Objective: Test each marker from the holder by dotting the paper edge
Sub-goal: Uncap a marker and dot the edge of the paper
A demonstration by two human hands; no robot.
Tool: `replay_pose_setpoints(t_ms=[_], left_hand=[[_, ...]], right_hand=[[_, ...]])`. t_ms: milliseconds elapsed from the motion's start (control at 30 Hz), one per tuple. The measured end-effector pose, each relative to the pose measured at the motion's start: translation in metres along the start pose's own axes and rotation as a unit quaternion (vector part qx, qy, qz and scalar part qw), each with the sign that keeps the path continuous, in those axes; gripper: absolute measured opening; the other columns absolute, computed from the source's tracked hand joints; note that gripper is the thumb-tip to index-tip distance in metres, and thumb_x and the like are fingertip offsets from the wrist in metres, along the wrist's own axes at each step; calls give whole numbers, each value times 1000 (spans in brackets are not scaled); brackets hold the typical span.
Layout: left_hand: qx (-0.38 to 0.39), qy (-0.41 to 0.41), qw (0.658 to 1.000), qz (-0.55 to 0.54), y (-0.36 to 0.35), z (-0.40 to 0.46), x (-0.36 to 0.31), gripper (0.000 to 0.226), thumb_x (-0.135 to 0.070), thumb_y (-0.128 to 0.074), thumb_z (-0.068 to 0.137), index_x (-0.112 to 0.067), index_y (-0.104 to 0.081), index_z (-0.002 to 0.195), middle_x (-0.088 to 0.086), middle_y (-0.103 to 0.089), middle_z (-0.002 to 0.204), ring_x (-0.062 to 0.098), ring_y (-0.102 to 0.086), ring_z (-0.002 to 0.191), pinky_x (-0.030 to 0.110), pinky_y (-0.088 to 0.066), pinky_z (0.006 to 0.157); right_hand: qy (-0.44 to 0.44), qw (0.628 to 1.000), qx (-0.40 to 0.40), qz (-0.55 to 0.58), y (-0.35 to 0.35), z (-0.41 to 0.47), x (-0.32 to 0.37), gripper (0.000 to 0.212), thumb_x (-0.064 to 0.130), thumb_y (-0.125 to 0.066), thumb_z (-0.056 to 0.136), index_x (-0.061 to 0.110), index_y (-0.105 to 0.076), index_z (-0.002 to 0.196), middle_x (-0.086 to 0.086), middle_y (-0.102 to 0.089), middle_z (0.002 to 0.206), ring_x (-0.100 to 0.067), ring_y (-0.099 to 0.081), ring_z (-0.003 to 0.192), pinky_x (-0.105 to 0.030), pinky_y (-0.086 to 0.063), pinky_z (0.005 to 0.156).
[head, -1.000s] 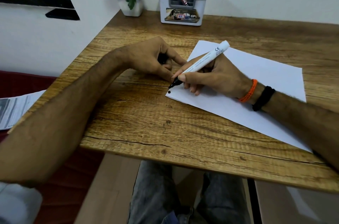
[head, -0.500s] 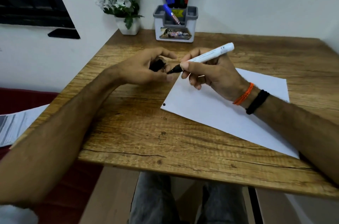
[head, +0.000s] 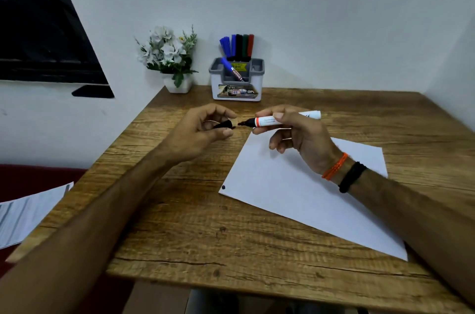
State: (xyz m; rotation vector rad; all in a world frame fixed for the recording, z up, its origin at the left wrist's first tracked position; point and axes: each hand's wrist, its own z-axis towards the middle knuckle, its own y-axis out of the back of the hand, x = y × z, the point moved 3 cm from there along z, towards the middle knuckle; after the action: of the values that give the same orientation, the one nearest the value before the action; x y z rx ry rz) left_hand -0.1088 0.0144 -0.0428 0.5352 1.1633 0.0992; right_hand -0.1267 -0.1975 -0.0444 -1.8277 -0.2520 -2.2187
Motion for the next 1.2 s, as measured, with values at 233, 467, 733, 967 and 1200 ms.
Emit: replay_pose_setpoints(t_ms=[233, 467, 733, 967, 1200], left_hand=[[-25, -5, 999, -36, -1, -2, -2, 22, 2, -68, 82, -10, -65, 101, 6, -69, 97, 19, -70, 88, 26, -57, 79], [-35, -34, 999, -17, -5, -4, -9, 22, -12, -73, 79, -15, -69, 101, 7, -72, 98, 30, -66, 87, 30, -58, 76], [-39, -7, 998, -57, -6, -5, -9, 25, -8, -73, 78, -11, -70, 103, 8, -73, 98, 19, -69, 83, 26, -57, 73], [-57, 21, 993, -98, -4, -7, -10, 27, -16, -73, 69, -13, -70, 95, 0, -74, 87, 12, -69, 76, 22, -57, 66], [-88, 12, 986, -141, -9, -8, -10, 20, 3, -73, 72, -8, -68, 88, 8, -72, 89, 11, -69, 72, 20, -56, 63]], right_hand=[[1, 1000, 0, -18, -2, 0, -2, 29, 28, -54, 86, 15, -72, 105, -15, -75, 97, -19, -64, 59, -26, -44, 53], [10, 999, -16, -36, -5, 0, -2, 12, 18, -60, 94, 8, -62, 101, -13, -76, 94, -19, -64, 52, -26, -43, 49], [25, 999, -18, -22, 1, 1, -3, 26, 24, -55, 96, 10, -71, 110, -16, -75, 95, -20, -59, 55, -25, -46, 52], [80, 990, -35, -109, 9, 5, 1, 16, 16, -66, 90, 4, -74, 97, -4, -71, 71, -15, -45, 45, -21, -37, 42], [122, 986, 12, -112, 13, 7, 2, 25, 16, -65, 87, 2, -72, 107, 4, -52, 57, -18, -33, 47, -20, -29, 42]])
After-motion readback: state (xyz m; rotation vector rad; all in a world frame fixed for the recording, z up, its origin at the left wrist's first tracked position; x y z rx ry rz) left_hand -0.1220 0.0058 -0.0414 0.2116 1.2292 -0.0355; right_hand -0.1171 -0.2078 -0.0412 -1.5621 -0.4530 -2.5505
